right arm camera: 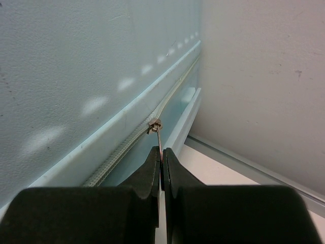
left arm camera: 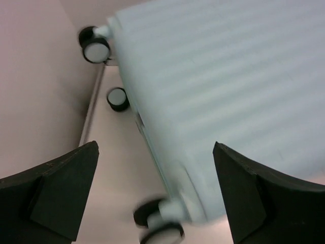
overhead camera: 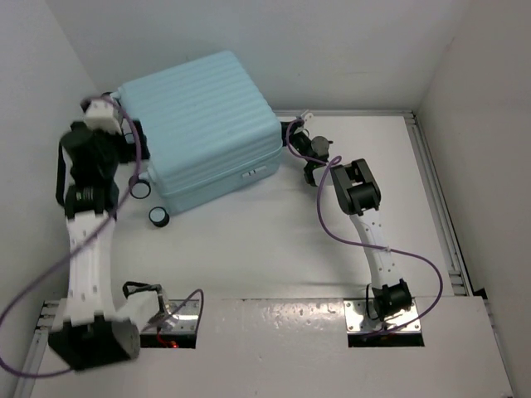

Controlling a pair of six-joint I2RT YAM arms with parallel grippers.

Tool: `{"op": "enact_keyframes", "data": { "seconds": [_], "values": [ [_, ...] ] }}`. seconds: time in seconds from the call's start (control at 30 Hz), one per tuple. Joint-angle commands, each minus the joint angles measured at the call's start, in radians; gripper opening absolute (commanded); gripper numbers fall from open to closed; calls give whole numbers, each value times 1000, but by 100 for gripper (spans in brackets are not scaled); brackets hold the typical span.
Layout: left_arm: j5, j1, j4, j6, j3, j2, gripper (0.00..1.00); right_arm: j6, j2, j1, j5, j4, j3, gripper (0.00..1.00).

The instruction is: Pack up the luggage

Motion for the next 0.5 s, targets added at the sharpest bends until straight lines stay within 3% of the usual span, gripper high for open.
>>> {"op": "enact_keyframes", "data": {
  "seconds": [0.0, 0.1, 0.27, 0.37, 0.47],
  "values": [
    [-182, 58, -30, -207, 278, 336, 100, -1, -34, -33, 43, 240, -35, 0],
    [-221, 129, 42, -376, 519, 561, 100, 3, -36, -33, 37, 242, -35, 0],
    [-265, 166, 49, -421, 1034, 938, 100, 13, -39, -31, 31, 239, -39, 0],
    [-199, 166, 62, -421, 1246, 1140, 100, 16, -45, -30, 30, 239, -44, 0],
    [-100, 166, 182, -453, 1272, 1243, 100, 17, -49, -28, 25, 239, -53, 0]
  ]
}}
